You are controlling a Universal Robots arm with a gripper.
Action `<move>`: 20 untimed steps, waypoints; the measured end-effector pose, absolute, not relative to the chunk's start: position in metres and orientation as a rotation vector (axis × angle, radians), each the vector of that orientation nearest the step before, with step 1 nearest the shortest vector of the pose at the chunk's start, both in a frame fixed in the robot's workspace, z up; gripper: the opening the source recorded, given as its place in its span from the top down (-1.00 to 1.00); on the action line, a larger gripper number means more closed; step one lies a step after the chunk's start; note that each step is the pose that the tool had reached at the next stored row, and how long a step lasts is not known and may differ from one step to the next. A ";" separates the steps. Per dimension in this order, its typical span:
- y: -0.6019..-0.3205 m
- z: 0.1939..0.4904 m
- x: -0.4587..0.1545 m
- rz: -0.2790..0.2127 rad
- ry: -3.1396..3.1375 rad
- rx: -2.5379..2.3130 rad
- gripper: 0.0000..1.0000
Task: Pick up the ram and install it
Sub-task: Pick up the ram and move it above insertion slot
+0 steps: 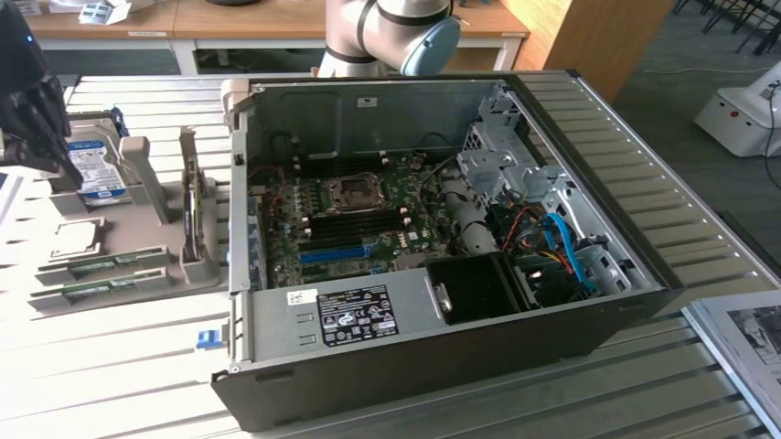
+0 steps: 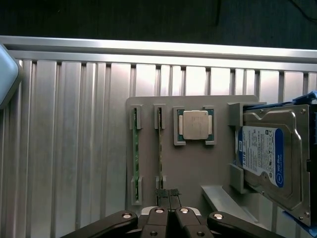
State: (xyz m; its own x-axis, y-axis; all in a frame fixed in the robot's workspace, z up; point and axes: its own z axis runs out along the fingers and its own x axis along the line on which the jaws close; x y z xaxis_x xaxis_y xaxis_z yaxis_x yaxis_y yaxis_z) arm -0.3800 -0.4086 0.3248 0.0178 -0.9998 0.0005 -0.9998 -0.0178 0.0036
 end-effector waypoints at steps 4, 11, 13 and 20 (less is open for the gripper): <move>-0.409 0.323 -0.380 -0.004 -2.199 2.239 0.80; -0.409 0.323 -0.380 -0.003 -2.199 2.239 0.80; -0.409 0.323 -0.380 -0.003 -2.199 2.239 0.80; -0.409 0.323 -0.380 -0.004 -2.200 2.239 0.68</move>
